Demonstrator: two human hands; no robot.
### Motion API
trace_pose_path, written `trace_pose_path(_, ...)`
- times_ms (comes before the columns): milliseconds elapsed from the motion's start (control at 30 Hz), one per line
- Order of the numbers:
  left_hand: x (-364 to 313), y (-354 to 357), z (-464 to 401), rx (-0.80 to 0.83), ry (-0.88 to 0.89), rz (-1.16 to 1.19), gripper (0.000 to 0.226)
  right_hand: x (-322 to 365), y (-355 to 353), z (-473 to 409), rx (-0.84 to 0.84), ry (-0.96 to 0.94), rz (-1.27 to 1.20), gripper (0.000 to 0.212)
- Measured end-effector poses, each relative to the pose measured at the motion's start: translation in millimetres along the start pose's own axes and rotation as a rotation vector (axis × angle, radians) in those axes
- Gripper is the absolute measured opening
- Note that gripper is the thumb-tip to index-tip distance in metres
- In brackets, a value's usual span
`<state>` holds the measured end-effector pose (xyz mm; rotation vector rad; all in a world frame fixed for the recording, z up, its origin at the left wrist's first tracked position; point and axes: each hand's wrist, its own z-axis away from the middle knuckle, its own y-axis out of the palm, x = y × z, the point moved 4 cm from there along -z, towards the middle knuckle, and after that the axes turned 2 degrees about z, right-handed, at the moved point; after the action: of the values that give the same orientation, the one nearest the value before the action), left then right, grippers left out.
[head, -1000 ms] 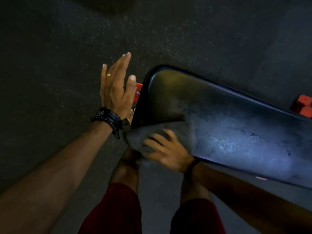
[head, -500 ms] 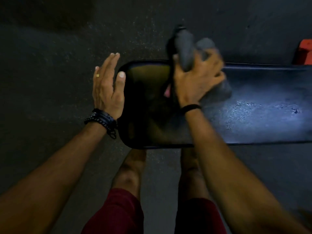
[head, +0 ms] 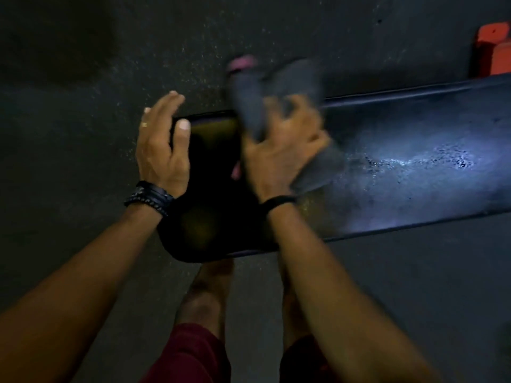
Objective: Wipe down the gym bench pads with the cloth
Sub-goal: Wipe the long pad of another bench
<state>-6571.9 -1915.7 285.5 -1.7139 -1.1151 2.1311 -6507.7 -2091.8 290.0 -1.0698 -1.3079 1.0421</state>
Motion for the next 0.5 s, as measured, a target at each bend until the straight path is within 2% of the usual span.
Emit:
trace_pose_path(67, -6.6, -9.9, -10.1, -0.08, 0.006, 0.029, 0.041, 33.8, 3.6, 67.5, 0.195, -0.468, -0.07, 0.054)
trace_pose_path(100, -10.3, -13.0, -15.7, -0.076, 0.011, 0.027, 0.041, 26.9, 1.8, 104.8, 0.276, -0.66, -0.11, 0.05)
trace_pose_path(167, -20.6, -6.5, -25.6, 0.049, 0.038, -0.028, 0.042, -25.4, -6.7, 146.2, 0.355, -0.852, -0.185, 0.04)
trace_pose_path(200, -27.3, 4.5, -28.1, 0.155, 0.072, -0.086, 0.044, -60.2, -14.6, 145.0, 0.38, -0.842, -0.202, 0.038)
trace_pose_path(233, -34.5, 20.0, -28.1, 0.26, 0.116, -0.157, 0.048, -95.0, -22.9, 131.7, 0.372, -0.772, -0.191, 0.038)
trace_pose_path(300, -52.8, 59.1, -25.4, 0.422, 0.21, -0.274, 0.054, -157.6, -34.5, 75.5, 0.247, -0.477, -0.075, 0.04)
trace_pose_path(367, -75.6, 99.1, -20.7, 0.503, 0.274, -0.327, 0.055, -199.8, -42.3, -5.7, 0.026, -0.014, 0.054, 0.044)
trace_pose_path(433, -92.8, 130.3, -17.2, 0.5, 0.291, -0.393, 0.056, -207.7, -42.3, -61.7, -0.203, 0.43, 0.093, 0.047)
trace_pose_path(467, -98.3, 141.2, -16.4, 0.484, 0.285, -0.437, 0.057, -199.1, -40.6, -67.3, -0.248, 0.531, 0.085, 0.047)
trace_pose_path(500, -102.2, 147.5, -16.1, 0.468, 0.276, -0.489, 0.058, -183.6, -38.4, -61.0, -0.246, 0.498, 0.06, 0.047)
